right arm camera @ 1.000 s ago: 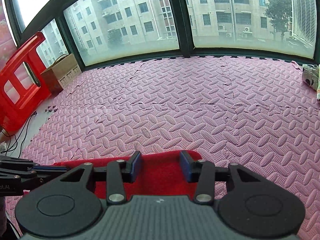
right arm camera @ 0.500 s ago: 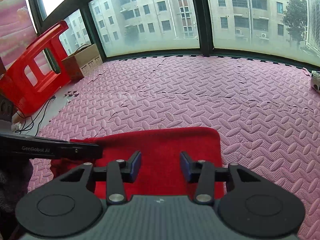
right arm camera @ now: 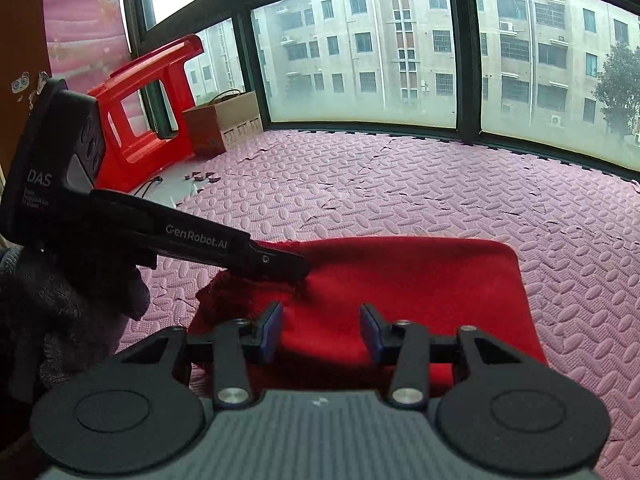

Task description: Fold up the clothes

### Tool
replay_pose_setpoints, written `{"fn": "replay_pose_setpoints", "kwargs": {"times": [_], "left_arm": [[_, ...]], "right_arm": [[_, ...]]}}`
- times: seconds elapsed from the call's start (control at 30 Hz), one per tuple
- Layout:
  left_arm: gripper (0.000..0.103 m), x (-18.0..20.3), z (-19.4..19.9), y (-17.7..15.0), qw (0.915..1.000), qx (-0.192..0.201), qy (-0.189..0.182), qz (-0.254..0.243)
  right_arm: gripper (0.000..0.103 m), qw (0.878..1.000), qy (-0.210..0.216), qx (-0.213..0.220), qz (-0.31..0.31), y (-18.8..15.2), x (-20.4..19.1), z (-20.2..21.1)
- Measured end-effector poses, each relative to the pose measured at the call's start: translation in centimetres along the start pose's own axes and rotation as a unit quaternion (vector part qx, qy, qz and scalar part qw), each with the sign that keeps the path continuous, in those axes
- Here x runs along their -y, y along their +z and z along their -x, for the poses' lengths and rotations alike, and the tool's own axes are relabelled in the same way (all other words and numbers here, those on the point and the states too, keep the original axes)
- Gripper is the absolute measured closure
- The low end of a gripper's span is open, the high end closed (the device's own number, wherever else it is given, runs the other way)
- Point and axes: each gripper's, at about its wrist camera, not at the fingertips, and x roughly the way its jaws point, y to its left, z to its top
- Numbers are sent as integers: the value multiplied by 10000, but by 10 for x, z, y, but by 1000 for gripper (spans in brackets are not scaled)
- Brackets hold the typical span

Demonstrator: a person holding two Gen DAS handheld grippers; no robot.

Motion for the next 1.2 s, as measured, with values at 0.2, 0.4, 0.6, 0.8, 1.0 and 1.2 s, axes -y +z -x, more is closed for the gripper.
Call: {"fn": "replay_pose_setpoints", "kwargs": {"times": [0.2,0.4,0.6,0.8,1.0,1.2], "left_arm": [[96,-3,4,-7,10000,85,27,38],[96,-7,7,-11,9998,143,12,137],[96,-7,9,-11,9997,155,33,209],[95,-13,11,-5,9992,265,111,275],[95,-17,15,-6,9987,280,30,416],[72,-11,30,-10,9983,388,-44,425]], "right_arm": [[62,9995,-139,-196,186,-12,-7,-16],[62,10000,46,31,-14,-5,-7,-10],[61,9993,150,-197,283,-8,-20,-22],[60,9985,146,-275,443,-15,-30,-33],[56,9989,232,-142,382,-7,-24,-12],[46,9996,-232,148,-32,-9,8,28]]}}
